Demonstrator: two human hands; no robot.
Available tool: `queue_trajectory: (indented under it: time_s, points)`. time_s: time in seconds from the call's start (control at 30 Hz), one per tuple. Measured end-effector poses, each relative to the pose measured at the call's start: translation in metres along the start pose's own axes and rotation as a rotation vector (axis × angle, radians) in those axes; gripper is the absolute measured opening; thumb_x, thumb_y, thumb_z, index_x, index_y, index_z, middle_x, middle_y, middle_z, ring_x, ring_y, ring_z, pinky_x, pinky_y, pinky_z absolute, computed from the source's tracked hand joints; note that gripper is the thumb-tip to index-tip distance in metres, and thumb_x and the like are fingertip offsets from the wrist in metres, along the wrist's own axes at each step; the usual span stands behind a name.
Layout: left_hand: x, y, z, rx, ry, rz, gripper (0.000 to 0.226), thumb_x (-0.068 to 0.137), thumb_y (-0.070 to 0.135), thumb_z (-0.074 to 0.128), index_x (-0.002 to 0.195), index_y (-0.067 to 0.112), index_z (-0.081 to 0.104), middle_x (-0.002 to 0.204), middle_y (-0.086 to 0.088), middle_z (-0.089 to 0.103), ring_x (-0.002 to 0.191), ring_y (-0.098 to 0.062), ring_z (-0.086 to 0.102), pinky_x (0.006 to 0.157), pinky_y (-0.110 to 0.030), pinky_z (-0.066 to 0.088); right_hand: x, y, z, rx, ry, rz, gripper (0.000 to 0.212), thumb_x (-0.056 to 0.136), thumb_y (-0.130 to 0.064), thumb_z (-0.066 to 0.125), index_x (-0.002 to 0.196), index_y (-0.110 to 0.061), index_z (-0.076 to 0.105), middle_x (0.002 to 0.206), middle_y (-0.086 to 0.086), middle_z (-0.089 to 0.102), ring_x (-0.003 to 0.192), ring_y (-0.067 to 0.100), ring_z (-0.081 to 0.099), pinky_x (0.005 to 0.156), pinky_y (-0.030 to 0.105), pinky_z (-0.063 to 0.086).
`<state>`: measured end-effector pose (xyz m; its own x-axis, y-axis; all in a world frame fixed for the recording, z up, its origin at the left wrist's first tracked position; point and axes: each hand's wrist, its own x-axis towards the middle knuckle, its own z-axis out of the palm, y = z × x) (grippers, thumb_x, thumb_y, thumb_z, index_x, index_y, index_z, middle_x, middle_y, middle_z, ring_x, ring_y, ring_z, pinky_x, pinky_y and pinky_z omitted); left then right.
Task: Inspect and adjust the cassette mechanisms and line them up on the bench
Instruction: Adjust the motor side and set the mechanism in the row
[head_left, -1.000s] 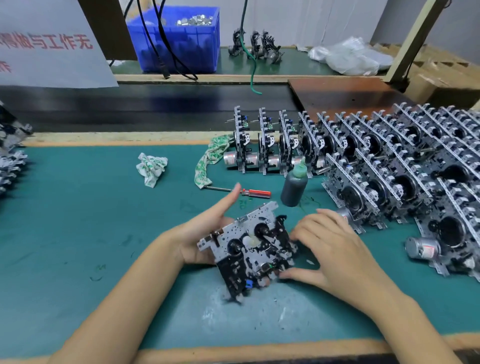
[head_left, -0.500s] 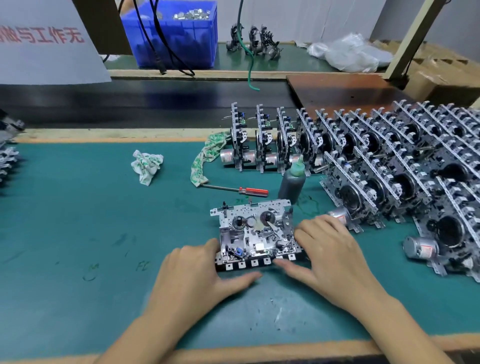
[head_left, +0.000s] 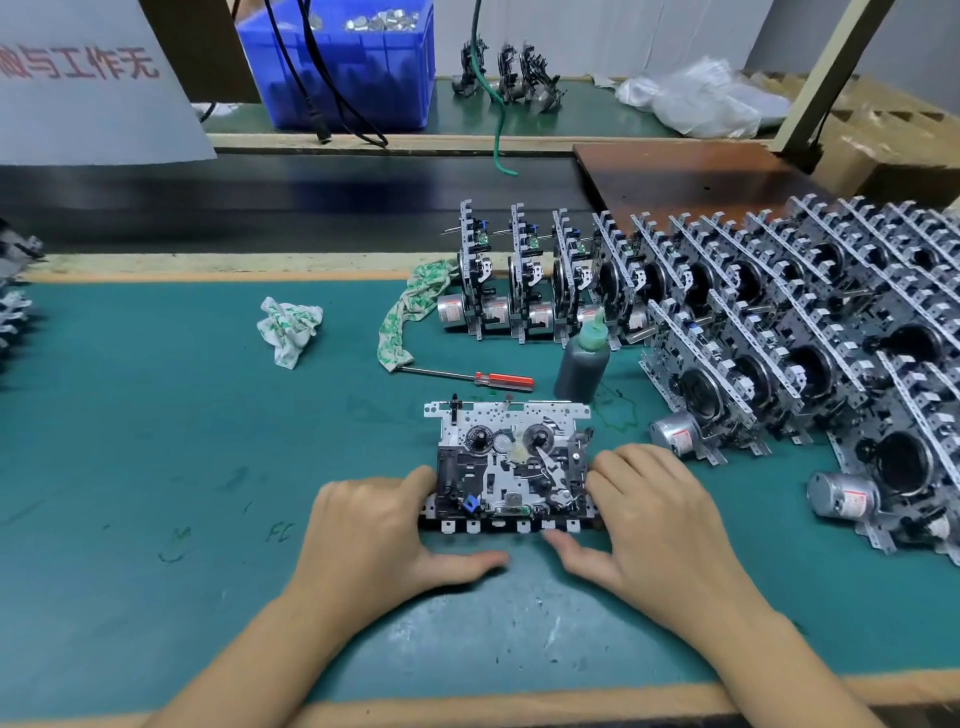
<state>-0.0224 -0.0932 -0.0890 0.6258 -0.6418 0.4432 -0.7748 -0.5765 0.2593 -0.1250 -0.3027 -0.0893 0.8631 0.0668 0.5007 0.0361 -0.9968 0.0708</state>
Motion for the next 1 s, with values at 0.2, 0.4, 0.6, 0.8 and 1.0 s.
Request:
queue_trajectory:
  time_s: [0.2, 0.4, 0.6, 0.8, 1.0]
  points:
    - [0.003, 0.005, 0.000, 0.041, 0.030, -0.052, 0.063, 0.063, 0.073, 0.052, 0.047, 0.013, 0.046, 0.031, 0.000, 0.035, 0.027, -0.020, 0.041, 0.033, -0.022, 0.030, 0.000, -0.005, -0.001, 0.017, -0.026, 0.057, 0.048, 0.079, -0.056, 0.048, 0.061, -0.012, 0.053, 0.064, 0.000, 0.050, 0.063, 0.022, 0.050, 0.068, 0.030, 0.040]
    - [0.007, 0.003, 0.000, -0.054, -0.006, -0.023, 0.056, 0.061, 0.070, 0.053, 0.050, 0.017, 0.043, 0.032, 0.000, 0.038, 0.028, -0.022, 0.043, 0.034, -0.020, 0.034, 0.002, 0.001, -0.001, 0.162, -0.048, 0.030, 0.050, 0.075, -0.060, 0.052, 0.060, -0.012, 0.051, 0.064, -0.001, 0.049, 0.064, 0.018, 0.047, 0.063, 0.025, 0.033]
    - [0.005, 0.002, 0.000, -0.098, -0.056, 0.120, 0.046, 0.069, 0.059, 0.055, 0.057, 0.018, 0.040, 0.034, 0.001, 0.038, 0.029, -0.019, 0.039, 0.031, -0.019, 0.031, 0.002, 0.013, -0.001, 0.151, -0.059, 0.014, 0.049, 0.079, -0.058, 0.048, 0.062, -0.013, 0.052, 0.068, -0.002, 0.052, 0.066, 0.018, 0.050, 0.061, 0.028, 0.041]
    - [0.009, -0.001, 0.003, 0.004, -0.005, 0.151, 0.055, 0.076, 0.058, 0.050, 0.051, 0.009, 0.047, 0.033, -0.003, 0.035, 0.028, -0.026, 0.038, 0.032, -0.018, 0.027, -0.002, 0.014, -0.002, 0.293, -0.091, 0.033, 0.049, 0.072, -0.064, 0.058, 0.064, -0.017, 0.046, 0.070, -0.005, 0.047, 0.069, 0.013, 0.042, 0.061, 0.026, 0.041]
    - [0.005, 0.003, 0.003, -0.087, -0.029, 0.122, 0.066, 0.063, 0.078, 0.051, 0.052, 0.013, 0.040, 0.035, 0.001, 0.037, 0.030, -0.019, 0.039, 0.033, -0.021, 0.031, -0.001, 0.012, 0.001, 0.166, -0.076, 0.041, 0.044, 0.079, -0.055, 0.049, 0.065, -0.014, 0.053, 0.071, -0.003, 0.053, 0.068, 0.017, 0.049, 0.063, 0.026, 0.039]
